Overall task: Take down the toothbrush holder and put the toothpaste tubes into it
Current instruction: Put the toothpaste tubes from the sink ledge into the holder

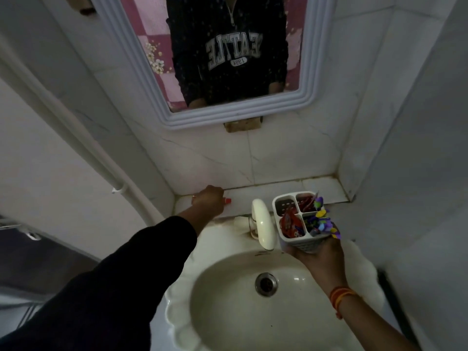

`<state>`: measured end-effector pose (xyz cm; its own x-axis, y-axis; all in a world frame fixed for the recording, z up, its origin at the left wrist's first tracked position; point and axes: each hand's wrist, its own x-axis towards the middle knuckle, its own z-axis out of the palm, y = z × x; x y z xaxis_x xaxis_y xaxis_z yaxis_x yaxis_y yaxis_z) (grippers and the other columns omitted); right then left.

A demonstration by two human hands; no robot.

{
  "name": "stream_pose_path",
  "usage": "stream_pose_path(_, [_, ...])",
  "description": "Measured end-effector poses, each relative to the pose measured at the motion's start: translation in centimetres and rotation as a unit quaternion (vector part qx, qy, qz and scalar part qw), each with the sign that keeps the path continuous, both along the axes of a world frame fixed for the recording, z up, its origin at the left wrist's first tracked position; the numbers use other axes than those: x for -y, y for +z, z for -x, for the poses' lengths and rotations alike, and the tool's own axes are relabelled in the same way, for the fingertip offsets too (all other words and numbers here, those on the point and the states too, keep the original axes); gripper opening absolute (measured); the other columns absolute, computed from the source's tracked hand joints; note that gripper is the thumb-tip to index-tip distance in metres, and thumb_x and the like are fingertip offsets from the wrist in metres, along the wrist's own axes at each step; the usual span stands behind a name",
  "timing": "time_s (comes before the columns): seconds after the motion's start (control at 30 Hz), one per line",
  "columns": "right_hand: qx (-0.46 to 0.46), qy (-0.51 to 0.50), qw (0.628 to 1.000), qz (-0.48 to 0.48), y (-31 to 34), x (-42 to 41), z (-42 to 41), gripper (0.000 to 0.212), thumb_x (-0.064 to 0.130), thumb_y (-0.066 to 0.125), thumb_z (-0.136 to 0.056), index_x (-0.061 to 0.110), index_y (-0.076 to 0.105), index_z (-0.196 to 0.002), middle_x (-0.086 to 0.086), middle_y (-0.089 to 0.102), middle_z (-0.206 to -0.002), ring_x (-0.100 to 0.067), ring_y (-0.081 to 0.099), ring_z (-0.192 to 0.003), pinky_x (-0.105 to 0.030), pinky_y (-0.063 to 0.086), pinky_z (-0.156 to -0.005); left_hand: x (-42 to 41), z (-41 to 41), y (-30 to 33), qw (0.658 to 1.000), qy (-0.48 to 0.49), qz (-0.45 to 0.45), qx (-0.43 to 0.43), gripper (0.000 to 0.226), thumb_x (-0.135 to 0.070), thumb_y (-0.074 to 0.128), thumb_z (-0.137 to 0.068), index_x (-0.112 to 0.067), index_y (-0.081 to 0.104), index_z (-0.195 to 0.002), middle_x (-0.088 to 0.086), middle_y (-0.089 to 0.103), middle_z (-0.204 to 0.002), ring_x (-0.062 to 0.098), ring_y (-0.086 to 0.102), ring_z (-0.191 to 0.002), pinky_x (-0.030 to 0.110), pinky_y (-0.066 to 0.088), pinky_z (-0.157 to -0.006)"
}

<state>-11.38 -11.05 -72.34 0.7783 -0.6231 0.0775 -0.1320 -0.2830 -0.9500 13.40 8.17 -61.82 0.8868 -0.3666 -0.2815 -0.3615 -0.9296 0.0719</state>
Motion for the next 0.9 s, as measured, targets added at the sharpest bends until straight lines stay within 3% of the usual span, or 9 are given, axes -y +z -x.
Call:
stream_pose_path(0.07, [-0.01,-0.004,1.0,0.0,0.0,-0.1,0.1,0.097,0.055,0.101,-0.051,0.021,0.063,-0.133,0.007,0.072,-0.125,-0.007,0.068,-0.119,-0.001,0.051,-0.09,-0.9,-0.1,-1.2,1.0,-0.02,-0.015,-0.003,0.028,-0.03,0.059,-0.094,-0.016,0.068,-0.116,0.004,0.069,-0.123,0.027,0.067,-0.107,0.041,0.057,-0.093])
stream_pose_path(0.13, [-0.017,-0.007,1.0,-0.002,0.0,-0.1,0.0,0.095,0.055,0.101,-0.051,0.021,0.064,-0.132,0.007,0.073,-0.123,-0.007,0.068,-0.118,0.001,0.05,-0.088,-1.6,-0.4,-2.1,0.997,-0.06,-0.038,0.002,0.03,-0.021,0.055,-0.098,-0.026,0.069,-0.123,-0.003,0.068,-0.13,0.019,0.066,-0.108,0.032,0.054,-0.095])
stream_pose_path(0.2, [-0.018,-0.006,1.0,-0.003,0.1,0.0,0.1,0.094,0.049,0.103,-0.053,0.019,0.064,-0.132,0.006,0.073,-0.124,-0.008,0.068,-0.119,0.002,0.048,-0.088,-1.9,-0.2,-2.5,0.997,-0.074,-0.021,0.0,0.033,-0.02,0.05,-0.103,-0.029,0.069,-0.129,-0.004,0.067,-0.132,0.016,0.066,-0.104,0.021,0.051,-0.086])
stream_pose_path(0.33, [-0.017,-0.004,1.0,0.002,0.0,0.0,0.1,0.091,0.043,0.103,-0.054,0.016,0.064,-0.132,0.002,0.073,-0.123,-0.009,0.067,-0.119,0.004,0.046,-0.086,-2.1,-0.6,-2.6,0.996,-0.09,-0.002,0.026,0.035,-0.033,0.055,-0.093,-0.023,0.064,-0.125,0.011,0.064,-0.119,0.03,0.065,-0.105,0.032,0.053,-0.086])
stream_pose_path(0.47, [-0.013,-0.001,1.0,-0.005,0.4,-0.1,0.1,0.091,0.051,0.101,-0.053,0.018,0.066,-0.13,0.003,0.074,-0.122,-0.009,0.068,-0.118,0.003,0.047,-0.086,-0.1,0.4,1.7,0.988,-0.14,0.062,-0.033,0.035,-0.032,0.061,-0.095,-0.009,0.065,-0.12,0.015,0.065,-0.104,0.036,0.065,-0.095,0.03,0.047,-0.076])
stream_pose_path(0.53, [-0.01,-0.001,1.0,-0.008,0.5,-0.2,0.1,0.091,0.057,0.099,-0.052,0.019,0.067,-0.129,0.005,0.074,-0.121,-0.007,0.068,-0.118,0.002,0.048,-0.087,1.2,0.9,4.6,0.981,-0.163,0.09,-0.047,0.045,-0.04,0.069,-0.09,-0.011,0.066,-0.125,0.008,0.072,-0.108,0.026,0.067,-0.099,0.029,0.052,-0.085])
stream_pose_path(0.63, [-0.008,-0.007,1.0,-0.015,0.7,-0.4,0.0,0.091,0.059,0.099,-0.052,0.018,0.068,-0.128,0.005,0.075,-0.12,-0.007,0.069,-0.116,-0.001,0.05,-0.088,3.8,2.0,9.1,0.972,-0.202,0.11,-0.042,0.037,-0.038,0.082,-0.078,-0.015,0.073,-0.106,0.0,0.072,-0.104,0.016,0.067,-0.096,0.035,0.057,-0.088])
stream_pose_path(0.8, [-0.003,-0.007,1.0,-0.026,0.8,-0.6,-0.1,0.094,0.056,0.101,-0.051,0.021,0.064,-0.131,0.008,0.073,-0.123,-0.004,0.068,-0.118,-0.015,0.057,-0.096,8.6,5.2,13.6,0.949,-0.308,0.037,-0.055,0.035,-0.024,0.085,-0.076,-0.022,0.078,-0.11,-0.008,0.075,-0.104,0.008,0.068,-0.097,0.025,0.054,-0.089])
stream_pose_path(0.9, [0.0,-0.012,0.999,-0.036,1.1,-0.7,-0.1,0.096,0.044,0.104,-0.052,0.019,0.061,-0.135,0.008,0.072,-0.125,0.0,0.066,-0.119,-0.007,0.053,-0.093,10.6,6.9,12.7,0.939,-0.343,0.009,-0.029,0.033,-0.029,0.085,-0.076,-0.023,0.079,-0.108,-0.011,0.07,-0.097,0.009,0.066,-0.097,0.024,0.053,-0.089])
